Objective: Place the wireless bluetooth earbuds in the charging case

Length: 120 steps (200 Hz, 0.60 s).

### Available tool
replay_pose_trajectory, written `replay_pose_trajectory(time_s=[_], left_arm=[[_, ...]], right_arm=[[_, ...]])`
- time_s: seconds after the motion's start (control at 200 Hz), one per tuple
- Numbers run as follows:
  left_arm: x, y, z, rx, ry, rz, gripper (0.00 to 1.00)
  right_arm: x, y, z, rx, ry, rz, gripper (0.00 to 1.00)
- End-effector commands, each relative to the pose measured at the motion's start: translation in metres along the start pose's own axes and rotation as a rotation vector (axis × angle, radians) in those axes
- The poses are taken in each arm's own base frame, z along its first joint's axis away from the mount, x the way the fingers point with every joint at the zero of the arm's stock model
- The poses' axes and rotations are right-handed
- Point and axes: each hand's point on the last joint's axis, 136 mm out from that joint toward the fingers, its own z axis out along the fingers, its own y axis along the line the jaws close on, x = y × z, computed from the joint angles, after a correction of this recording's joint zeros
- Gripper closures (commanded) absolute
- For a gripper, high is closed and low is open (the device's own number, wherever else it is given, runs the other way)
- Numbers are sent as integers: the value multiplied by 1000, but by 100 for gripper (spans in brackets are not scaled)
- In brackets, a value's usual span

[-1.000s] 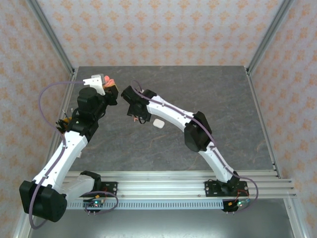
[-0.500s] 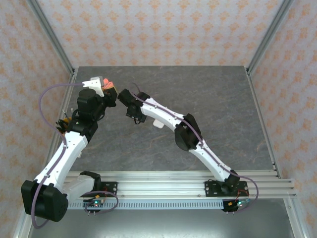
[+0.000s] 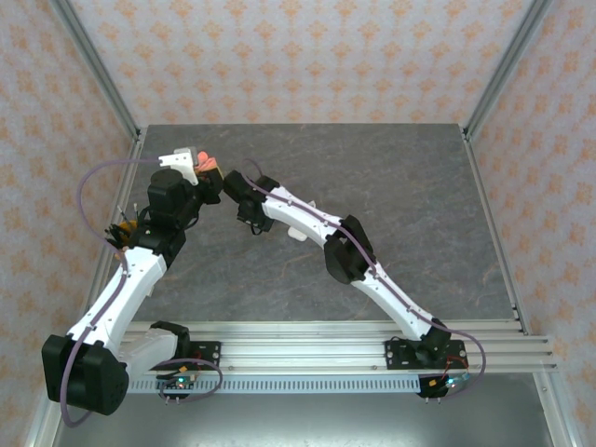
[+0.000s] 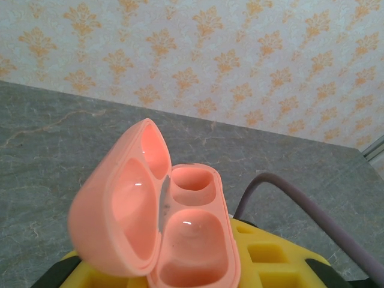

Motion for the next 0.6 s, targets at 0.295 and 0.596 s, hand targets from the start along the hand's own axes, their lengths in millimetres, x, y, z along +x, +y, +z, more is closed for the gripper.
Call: replay_pose_trajectory(time_s=[0.295, 0.596], left_arm=[[-2, 2, -1, 17, -31, -20, 100], [-2, 2, -1, 21, -32, -25, 100]], right_arm=[[7, -10, 14, 51, 8, -10, 55], [11, -17, 15, 78, 25, -47, 62]])
